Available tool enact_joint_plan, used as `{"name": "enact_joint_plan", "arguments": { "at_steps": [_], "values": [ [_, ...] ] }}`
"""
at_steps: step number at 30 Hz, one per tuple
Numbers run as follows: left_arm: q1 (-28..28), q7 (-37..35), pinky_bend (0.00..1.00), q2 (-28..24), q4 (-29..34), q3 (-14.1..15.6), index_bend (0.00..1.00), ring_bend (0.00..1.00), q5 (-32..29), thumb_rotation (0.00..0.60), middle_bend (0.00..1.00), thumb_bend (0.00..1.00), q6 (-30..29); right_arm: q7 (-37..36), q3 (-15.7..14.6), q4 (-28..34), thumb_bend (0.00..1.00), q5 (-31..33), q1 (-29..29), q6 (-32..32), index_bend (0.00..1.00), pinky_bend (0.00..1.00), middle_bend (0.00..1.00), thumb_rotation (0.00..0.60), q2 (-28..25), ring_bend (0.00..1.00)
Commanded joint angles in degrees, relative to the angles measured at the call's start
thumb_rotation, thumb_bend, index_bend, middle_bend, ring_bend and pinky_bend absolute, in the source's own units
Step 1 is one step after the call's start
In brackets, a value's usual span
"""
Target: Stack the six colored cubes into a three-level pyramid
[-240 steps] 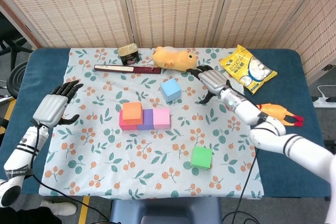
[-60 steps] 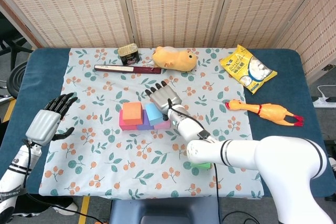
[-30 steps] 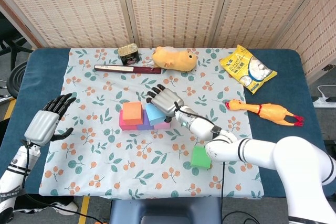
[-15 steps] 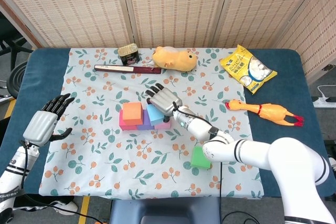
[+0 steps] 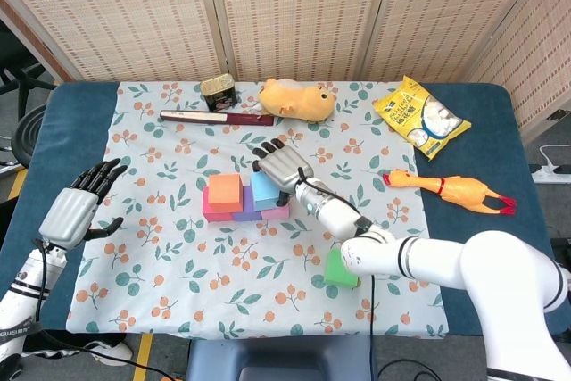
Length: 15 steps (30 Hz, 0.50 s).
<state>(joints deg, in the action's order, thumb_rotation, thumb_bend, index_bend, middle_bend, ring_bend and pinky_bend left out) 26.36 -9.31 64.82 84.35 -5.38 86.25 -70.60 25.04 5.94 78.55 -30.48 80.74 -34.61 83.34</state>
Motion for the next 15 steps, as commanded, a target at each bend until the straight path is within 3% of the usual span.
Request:
{"name": "enact_joint_plan", "arguments": {
  "at_steps": [1, 8, 15],
  "values": [
    [0.0, 0.0, 0.15, 0.0, 0.1, 0.0, 0.00, 0.00, 0.1, 0.600, 0.00, 0.30, -0.1, 3.0, -1.1, 2.8, 0.00, 8.4, 3.5, -0.6, 0.40, 0.00, 0.08, 0.600, -2.0, 0.00],
    [-0.1, -0.2, 0.15, -0.1, 0.0, 0.2, 0.00, 0.00, 0.5, 0.600, 0.00, 0.30, -0.4, 7.1, -3.7, 4.4, 0.00, 20.1, 8.7, -1.9, 0.39, 0.00, 0.09, 0.600, -2.5, 0.00],
    [-0.2, -0.7, 0.15, 0.0, -0.4, 0.4, 0.00, 0.00, 0.8, 0.600, 0.00, 0.31, -0.5, 9.6, -5.3, 4.6, 0.00, 25.5, 11.5, -3.1, 0.38, 0.00, 0.09, 0.600, -1.6, 0.00]
  ]
}}
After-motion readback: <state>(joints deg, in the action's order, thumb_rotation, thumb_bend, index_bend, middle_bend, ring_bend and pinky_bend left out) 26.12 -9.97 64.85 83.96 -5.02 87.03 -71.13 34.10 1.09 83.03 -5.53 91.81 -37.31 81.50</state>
